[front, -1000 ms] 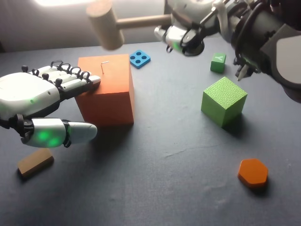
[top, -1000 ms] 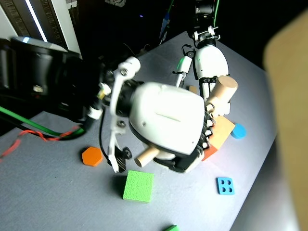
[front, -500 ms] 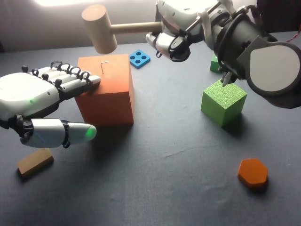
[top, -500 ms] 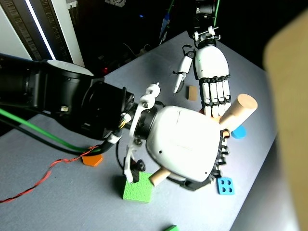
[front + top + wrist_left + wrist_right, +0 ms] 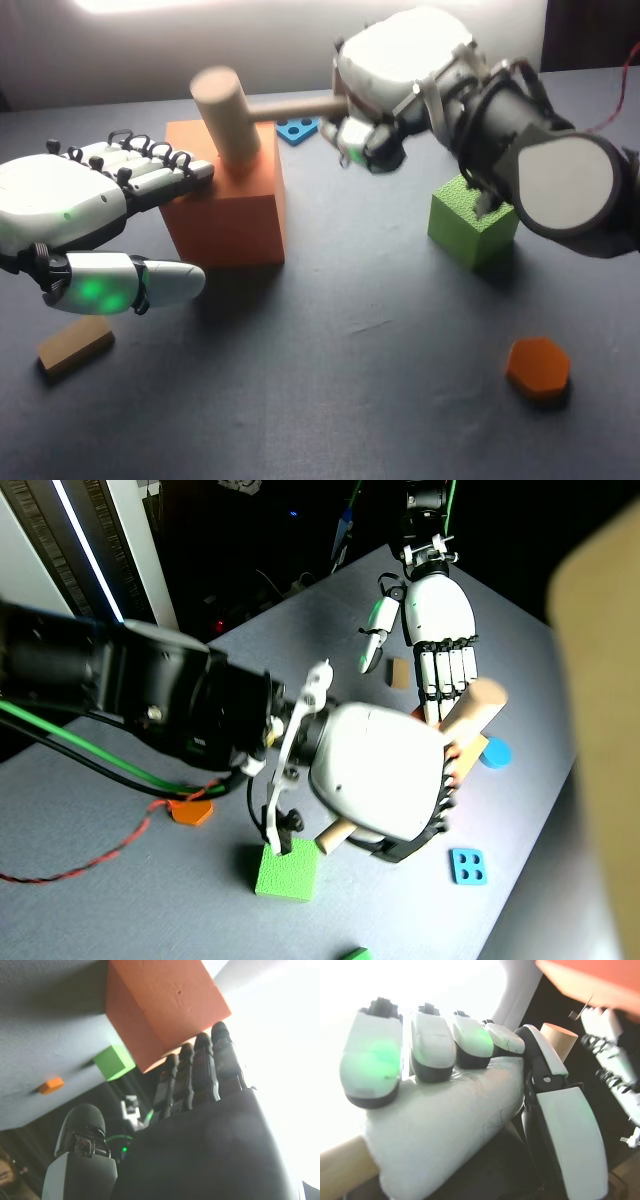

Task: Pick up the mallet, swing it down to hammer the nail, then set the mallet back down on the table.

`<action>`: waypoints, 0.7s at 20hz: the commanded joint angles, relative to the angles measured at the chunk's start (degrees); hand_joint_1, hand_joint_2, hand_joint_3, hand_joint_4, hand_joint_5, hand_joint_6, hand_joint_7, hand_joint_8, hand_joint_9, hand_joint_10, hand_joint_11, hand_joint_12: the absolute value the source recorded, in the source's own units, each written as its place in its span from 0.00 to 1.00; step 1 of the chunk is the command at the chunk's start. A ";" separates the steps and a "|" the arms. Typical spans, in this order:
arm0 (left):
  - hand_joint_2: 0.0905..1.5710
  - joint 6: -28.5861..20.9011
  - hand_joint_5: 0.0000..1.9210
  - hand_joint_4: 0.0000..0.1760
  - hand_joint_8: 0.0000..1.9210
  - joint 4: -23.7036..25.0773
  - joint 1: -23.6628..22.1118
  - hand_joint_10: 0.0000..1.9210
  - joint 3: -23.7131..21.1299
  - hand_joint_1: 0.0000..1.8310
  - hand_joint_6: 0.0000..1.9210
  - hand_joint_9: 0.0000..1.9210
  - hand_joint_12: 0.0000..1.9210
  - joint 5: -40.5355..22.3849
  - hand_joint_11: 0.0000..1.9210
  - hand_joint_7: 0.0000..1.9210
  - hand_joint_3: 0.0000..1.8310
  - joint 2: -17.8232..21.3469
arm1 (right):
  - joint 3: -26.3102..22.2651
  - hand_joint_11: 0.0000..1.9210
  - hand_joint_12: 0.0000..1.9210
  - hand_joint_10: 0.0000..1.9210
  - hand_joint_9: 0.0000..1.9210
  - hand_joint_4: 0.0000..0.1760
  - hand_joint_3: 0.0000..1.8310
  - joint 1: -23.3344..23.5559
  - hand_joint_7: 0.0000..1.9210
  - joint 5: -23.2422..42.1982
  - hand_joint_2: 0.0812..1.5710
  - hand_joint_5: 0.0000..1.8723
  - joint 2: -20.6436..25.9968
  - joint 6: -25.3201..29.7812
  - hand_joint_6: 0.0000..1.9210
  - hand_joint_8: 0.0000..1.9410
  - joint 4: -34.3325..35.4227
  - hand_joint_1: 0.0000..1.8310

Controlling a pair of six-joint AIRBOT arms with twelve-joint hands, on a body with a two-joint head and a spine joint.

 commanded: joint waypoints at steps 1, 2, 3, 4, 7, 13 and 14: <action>0.76 -0.04 0.05 0.00 0.00 -0.65 -0.33 0.00 0.38 0.00 0.01 0.04 0.03 -4.16 0.03 0.05 0.00 -0.18 | 0.44 0.90 1.00 1.00 0.88 0.52 0.02 0.18 0.83 -3.46 1.00 0.63 0.14 -1.31 1.00 1.00 -3.66 0.17; 0.76 -0.04 0.04 0.00 0.00 -0.65 -0.33 0.00 0.42 0.00 0.00 0.04 0.02 -4.16 0.02 0.05 0.00 -0.24 | 0.63 0.90 1.00 1.00 0.88 0.56 0.01 -0.40 0.82 -3.31 1.00 0.63 0.07 -1.43 1.00 1.00 -3.66 0.17; 0.76 -0.03 0.04 0.00 0.00 -0.65 -0.33 0.00 0.42 0.00 0.00 0.04 0.02 -4.16 0.02 0.05 0.00 -0.26 | 0.63 0.90 1.00 1.00 0.88 0.64 0.01 -0.43 0.82 -3.15 1.00 0.63 0.09 -1.80 1.00 1.00 -3.66 0.18; 0.76 -0.03 0.04 0.00 0.00 -0.65 -0.31 0.00 0.42 0.00 0.00 0.04 0.02 -4.16 0.02 0.05 0.00 -0.25 | 0.62 0.90 1.00 1.00 0.88 0.70 0.01 -0.10 0.82 -2.98 1.00 0.63 0.17 -2.07 1.00 1.00 -3.66 0.18; 0.76 -0.03 0.04 0.00 0.00 -0.65 -0.41 0.00 0.45 0.00 0.00 0.03 0.03 -4.16 0.01 0.04 0.00 -0.26 | 0.27 0.90 1.00 1.00 0.88 0.85 0.01 1.78 0.82 -2.38 1.00 0.63 1.48 -0.39 1.00 1.00 -3.68 0.18; 0.76 -0.08 0.04 0.00 0.00 -0.65 -0.43 0.00 0.51 0.00 0.00 0.03 0.03 -4.16 0.01 0.04 0.00 -0.26 | -0.26 0.91 1.00 1.00 0.89 1.00 0.03 2.24 0.83 2.08 1.00 0.64 6.20 14.26 1.00 1.00 -25.12 0.15; 0.76 -0.08 0.04 0.00 0.00 -0.65 -0.49 0.00 0.51 0.00 0.00 0.04 0.04 -4.16 0.01 0.05 0.00 -0.26 | -0.33 0.91 1.00 1.00 0.89 1.00 0.02 2.40 0.82 3.13 1.00 0.63 7.42 18.24 1.00 1.00 -30.56 0.16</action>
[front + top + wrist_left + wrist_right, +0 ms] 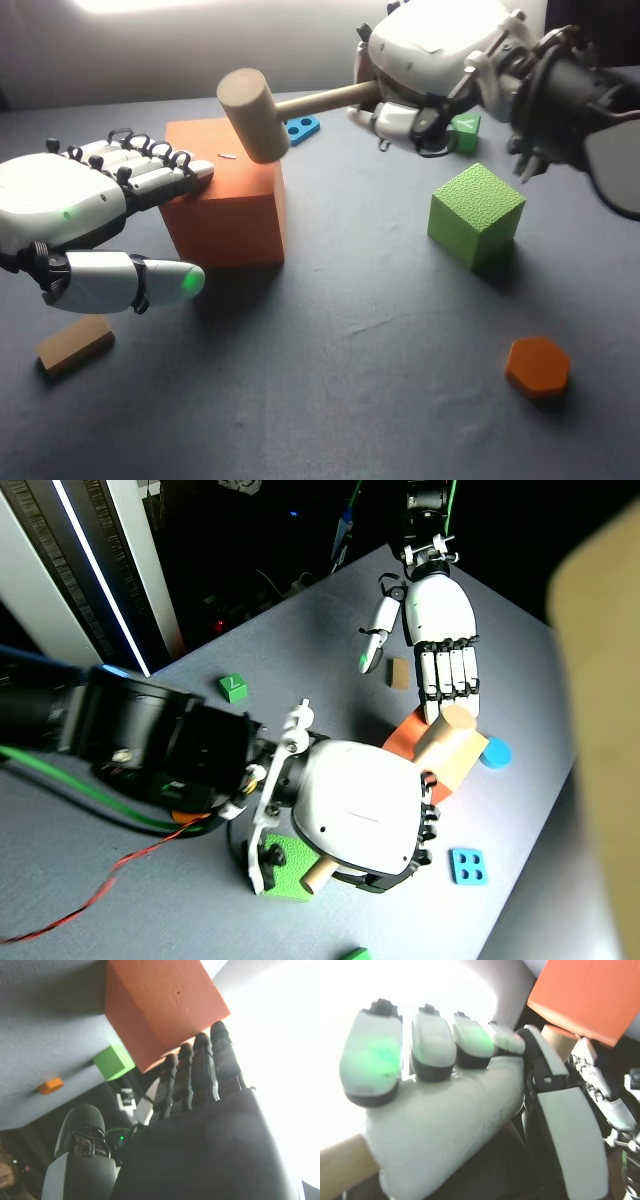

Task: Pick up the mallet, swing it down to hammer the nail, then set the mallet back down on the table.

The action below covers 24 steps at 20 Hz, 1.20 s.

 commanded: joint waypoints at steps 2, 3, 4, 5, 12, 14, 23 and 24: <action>0.76 -0.11 0.05 0.00 0.00 -0.65 -0.46 0.00 0.40 0.00 0.00 0.04 0.07 -4.14 0.00 0.05 0.00 -0.20 | -0.66 0.90 1.00 1.00 0.88 1.00 0.01 1.58 0.82 -1.49 1.00 0.63 2.13 2.11 1.00 1.00 -4.80 0.17; 0.75 -0.12 0.05 0.00 0.00 -0.65 -0.50 0.00 0.43 0.00 0.00 0.04 0.08 -4.14 0.00 0.05 0.00 -0.20 | -1.54 0.90 1.00 1.00 0.88 1.00 0.01 1.72 0.82 0.21 1.00 0.63 3.55 3.49 1.00 1.00 -6.76 0.18; 0.76 -0.13 0.04 0.00 0.00 -0.65 -0.57 0.00 0.46 0.00 0.00 0.04 0.06 -4.14 0.00 0.05 0.00 -0.18 | -2.53 0.91 1.00 1.00 0.88 1.00 0.02 1.58 0.82 0.92 1.00 0.63 4.98 7.10 1.00 1.00 -11.19 0.17; 0.75 -0.14 0.03 0.00 0.00 -0.65 -0.71 0.00 0.50 0.00 0.00 0.03 0.05 -4.14 0.00 0.04 0.00 -0.18 | -4.24 0.91 1.00 1.00 0.88 1.00 0.02 1.34 0.82 0.88 1.00 0.64 6.58 8.25 1.00 1.00 -13.41 0.17; 0.76 -0.15 0.03 0.00 0.00 -0.64 -2.44 0.00 0.49 0.00 0.00 0.04 0.06 -3.79 0.00 0.05 0.00 0.13 | -13.76 0.91 1.00 1.00 0.88 1.00 0.02 0.96 0.82 3.85 1.00 0.63 11.37 4.26 1.00 1.00 -14.36 0.18; 0.76 -0.15 0.03 0.00 0.00 -0.34 -3.23 0.00 0.40 0.00 0.00 0.03 0.06 -3.36 0.00 0.04 0.00 0.39 | -14.80 0.91 1.00 1.00 0.88 1.00 0.01 -0.01 0.82 3.72 1.00 0.63 11.13 3.88 1.00 1.00 -14.35 0.17; 0.76 -5.08 0.04 0.00 0.00 7.54 -10.36 0.00 -2.01 0.00 0.00 0.04 0.07 3.30 0.00 0.05 0.00 5.49 | -13.47 0.89 1.00 1.00 0.87 1.00 0.00 -6.08 0.81 -1.28 0.98 0.62 3.65 -0.49 1.00 1.00 -14.30 0.19; 0.76 -6.52 0.03 0.00 0.00 9.63 -11.23 0.00 -2.05 0.00 0.00 0.03 0.05 3.87 0.00 0.04 0.00 5.75 | -13.00 0.90 1.00 1.00 0.87 1.00 0.00 -6.48 0.81 -2.29 0.97 0.62 3.03 -0.42 1.00 1.00 -14.29 0.21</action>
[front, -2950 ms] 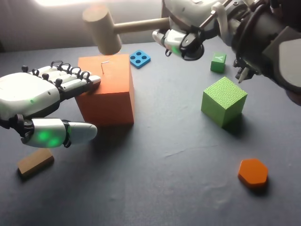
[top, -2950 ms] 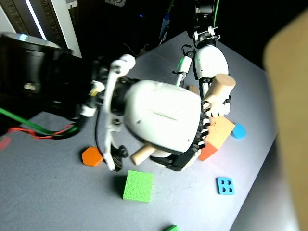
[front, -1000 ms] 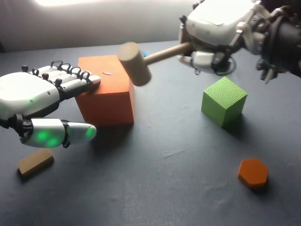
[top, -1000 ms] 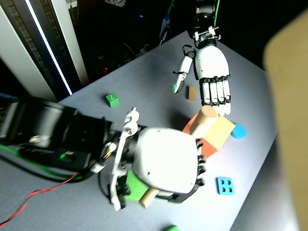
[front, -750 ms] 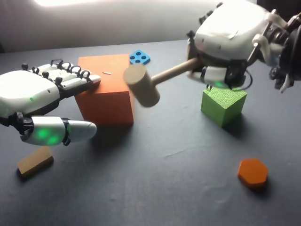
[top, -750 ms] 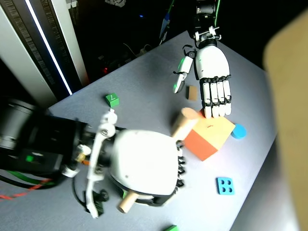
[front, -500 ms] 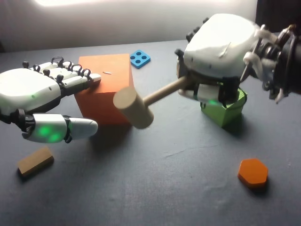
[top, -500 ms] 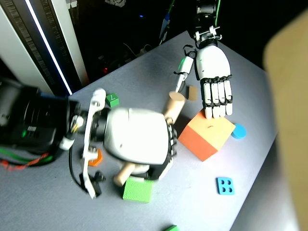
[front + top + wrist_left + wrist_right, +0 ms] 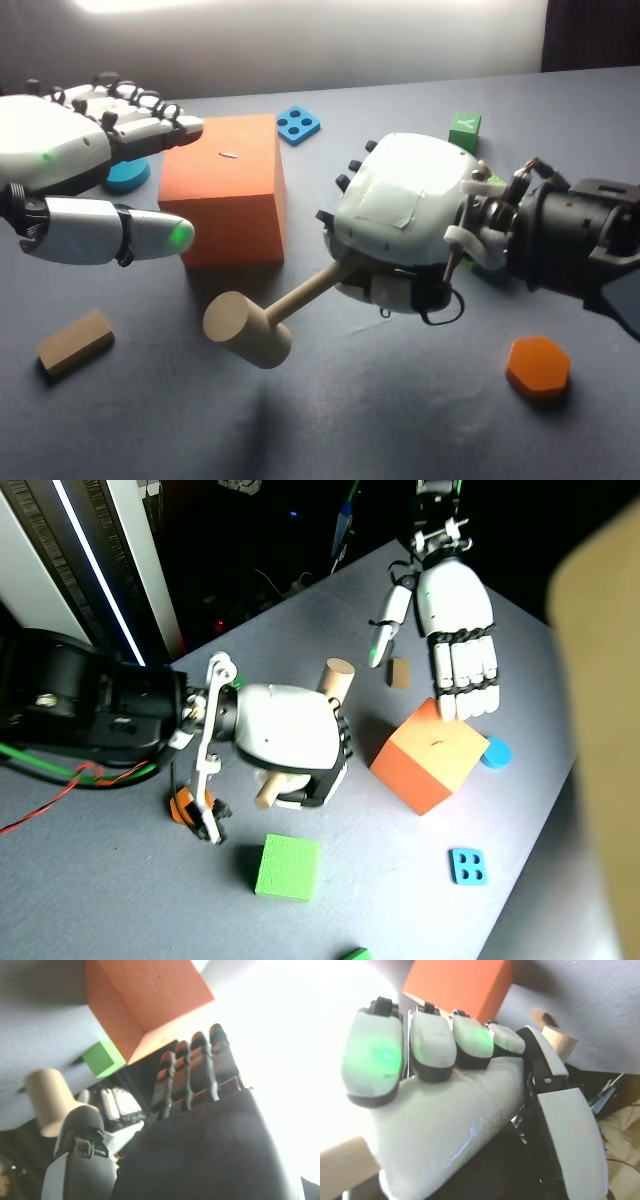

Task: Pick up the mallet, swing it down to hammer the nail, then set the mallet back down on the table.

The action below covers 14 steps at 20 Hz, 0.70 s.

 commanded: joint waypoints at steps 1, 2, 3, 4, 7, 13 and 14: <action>0.76 -1.03 0.03 0.00 0.00 0.18 -1.08 0.00 -0.12 0.00 0.00 0.03 0.06 -4.84 0.00 0.04 0.00 0.78 | 0.66 0.90 1.00 1.00 0.86 1.00 0.00 0.49 0.80 -7.97 0.96 0.62 -0.37 0.20 1.00 1.00 -1.66 0.23; 0.76 -1.58 0.03 0.00 0.00 0.90 -1.47 0.00 -0.21 0.00 0.00 0.03 0.05 -4.97 0.00 0.04 0.00 0.88 | 1.29 0.90 1.00 1.00 0.86 1.00 0.00 0.47 0.80 -7.97 0.96 0.62 -0.93 0.84 1.00 1.00 -1.65 0.24; 0.76 -2.53 0.03 0.00 0.00 1.98 -1.74 0.00 -0.30 0.00 0.00 0.03 0.05 -5.73 0.00 0.04 0.00 0.96 | 2.41 0.90 1.00 1.00 0.85 1.00 0.00 0.44 0.78 -8.10 0.96 0.61 -1.89 1.36 1.00 1.00 -1.27 0.25; 0.76 -3.36 0.04 0.00 0.00 2.82 -1.75 0.00 -0.38 0.00 0.00 0.04 0.09 -6.79 0.00 0.05 0.00 0.99 | 3.54 0.90 1.00 1.00 0.84 1.00 0.00 0.35 0.77 -8.50 0.95 0.61 -2.89 1.35 1.00 1.00 -0.51 0.26; 0.76 -4.47 0.04 0.00 0.00 4.59 -1.71 0.00 -1.27 0.00 0.00 0.04 0.07 -8.48 0.00 0.05 0.00 1.26 | 5.54 0.80 1.00 1.00 0.74 0.99 0.00 -0.67 0.68 -10.03 0.97 0.57 -5.33 1.36 1.00 1.00 -0.19 0.13; 0.76 -4.47 0.04 0.00 0.00 5.08 -0.49 0.00 -3.91 0.00 0.00 0.03 0.07 -9.21 0.00 0.04 0.00 2.62 | 6.92 0.70 1.00 1.00 0.66 0.00 0.00 -3.54 0.58 -11.05 0.95 0.47 -7.67 0.91 0.99 1.00 -0.20 0.05; 0.76 -4.47 0.04 0.00 0.00 5.08 -0.27 0.00 -4.16 0.00 0.00 0.04 0.07 -9.24 0.00 0.05 0.00 2.75 | 7.06 0.68 1.00 1.00 0.64 0.00 0.00 -3.69 0.57 -11.12 0.94 0.47 -7.74 0.83 0.94 1.00 -0.20 0.06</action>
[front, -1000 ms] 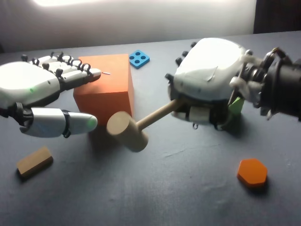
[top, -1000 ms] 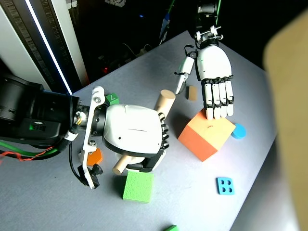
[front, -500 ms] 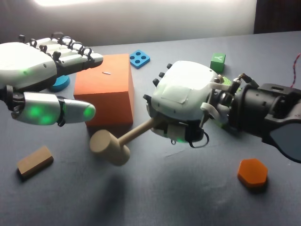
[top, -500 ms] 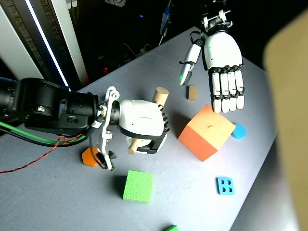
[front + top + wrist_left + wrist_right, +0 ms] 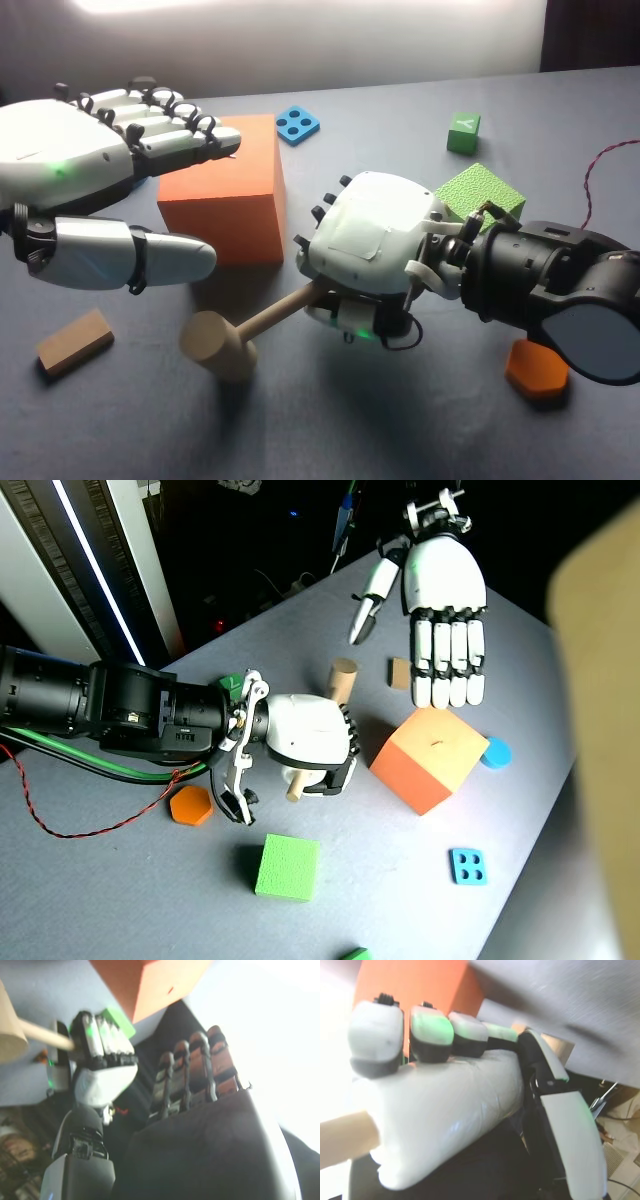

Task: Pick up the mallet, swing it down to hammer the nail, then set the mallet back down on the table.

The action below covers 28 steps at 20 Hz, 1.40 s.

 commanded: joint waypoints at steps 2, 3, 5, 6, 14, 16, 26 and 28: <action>0.76 -0.23 0.04 0.00 0.00 -1.45 -0.05 0.00 -0.38 0.00 0.00 0.03 0.06 -5.93 0.00 0.04 0.00 0.73 | 0.33 0.54 0.98 0.91 0.54 0.00 0.00 0.18 0.52 -7.24 0.87 0.44 0.07 -0.24 0.78 0.83 -1.29 0.11; 0.76 -0.23 0.04 0.00 0.00 -1.45 0.06 0.00 -0.46 0.00 0.00 0.03 0.06 -5.96 0.00 0.04 0.00 0.73 | 0.45 0.48 0.92 0.81 0.51 0.00 0.00 0.10 0.52 -7.34 0.85 0.45 0.07 -0.24 0.70 0.71 -1.29 0.12; 0.76 -0.23 0.04 0.00 0.00 -1.45 0.07 0.00 -0.56 0.00 0.00 0.03 0.06 -5.96 0.00 0.05 0.00 0.77 | 0.59 0.44 0.66 0.38 0.55 0.00 0.00 -0.10 0.56 -7.55 0.83 0.49 0.07 -0.24 0.34 0.30 -1.29 0.09; 0.76 -0.29 0.03 0.00 0.00 -1.46 0.05 0.00 -0.59 0.00 0.00 0.03 0.06 -5.97 0.00 0.04 0.00 0.77 | 0.61 0.46 0.57 0.24 0.58 0.00 0.00 -0.24 0.59 -7.70 0.83 0.52 0.07 -0.25 0.20 0.17 -1.29 0.09; 0.76 -0.54 0.05 0.00 0.00 -1.46 -0.05 0.00 -0.51 0.00 0.00 0.04 0.09 -6.42 0.00 0.06 0.00 0.80 | 0.54 0.25 0.44 0.00 0.41 0.00 0.00 -0.27 0.41 -7.27 0.79 0.37 0.07 -0.44 0.00 0.00 -1.31 0.07; 0.76 -0.54 0.04 0.00 0.00 -1.46 -0.30 0.00 -0.55 0.00 0.00 0.04 0.08 -6.41 0.00 0.05 0.00 0.80 | -0.08 0.17 0.44 0.00 0.34 0.00 0.00 0.10 0.35 -6.89 0.78 0.30 0.65 -1.16 0.00 0.00 -1.31 0.07; 0.76 -0.53 0.04 0.00 0.00 -1.46 -1.38 0.00 -0.61 0.00 0.00 0.04 0.06 -5.80 0.00 0.05 0.00 0.79 | -11.97 0.04 0.45 0.00 0.22 0.00 0.00 9.06 0.23 7.99 0.75 0.21 16.98 8.79 0.00 0.00 -1.23 0.08; 0.76 -0.53 0.04 0.00 0.00 -1.46 -1.44 0.00 -0.62 0.00 0.00 0.03 0.06 -5.81 0.00 0.05 0.00 0.79 | -13.72 0.03 0.45 0.00 0.21 0.00 0.00 12.41 0.22 15.33 0.75 0.21 21.50 19.15 0.00 0.00 -0.90 0.13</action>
